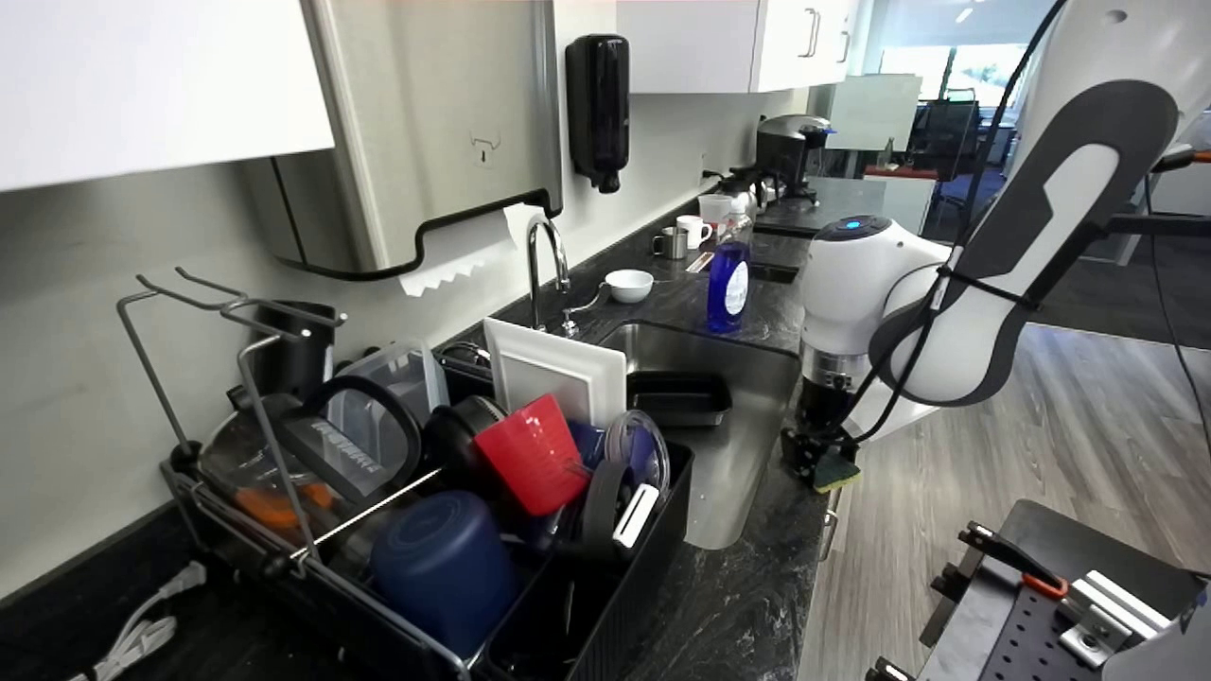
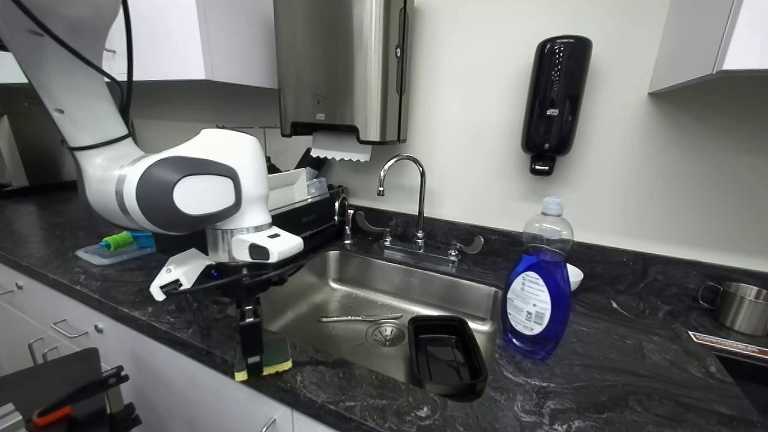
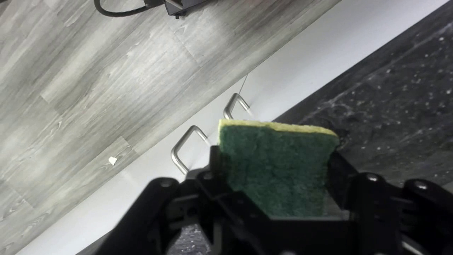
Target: Use the sponge to wipe the counter.
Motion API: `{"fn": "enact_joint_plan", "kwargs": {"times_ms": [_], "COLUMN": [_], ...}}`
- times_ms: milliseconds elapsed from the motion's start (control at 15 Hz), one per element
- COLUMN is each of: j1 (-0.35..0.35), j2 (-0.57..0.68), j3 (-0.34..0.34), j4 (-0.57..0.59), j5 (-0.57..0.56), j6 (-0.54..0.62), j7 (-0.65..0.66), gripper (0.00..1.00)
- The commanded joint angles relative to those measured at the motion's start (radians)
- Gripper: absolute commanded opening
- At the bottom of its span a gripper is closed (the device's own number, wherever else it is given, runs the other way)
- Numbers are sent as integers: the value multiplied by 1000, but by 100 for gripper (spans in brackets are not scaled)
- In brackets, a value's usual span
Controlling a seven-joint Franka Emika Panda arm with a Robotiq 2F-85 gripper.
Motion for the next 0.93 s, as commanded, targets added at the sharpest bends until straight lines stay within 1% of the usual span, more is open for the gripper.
{"fn": "enact_joint_plan", "kwargs": {"times_ms": [0, 267, 867], "j1": [-20, -4, 13], "j2": [64, 65, 56], "j3": [6, 30, 64], "j4": [1, 1, 2], "j5": [-11, 9, 22], "j6": [16, 20, 17], "j7": [-8, -18, -36], "gripper": [44, 44, 44]}}
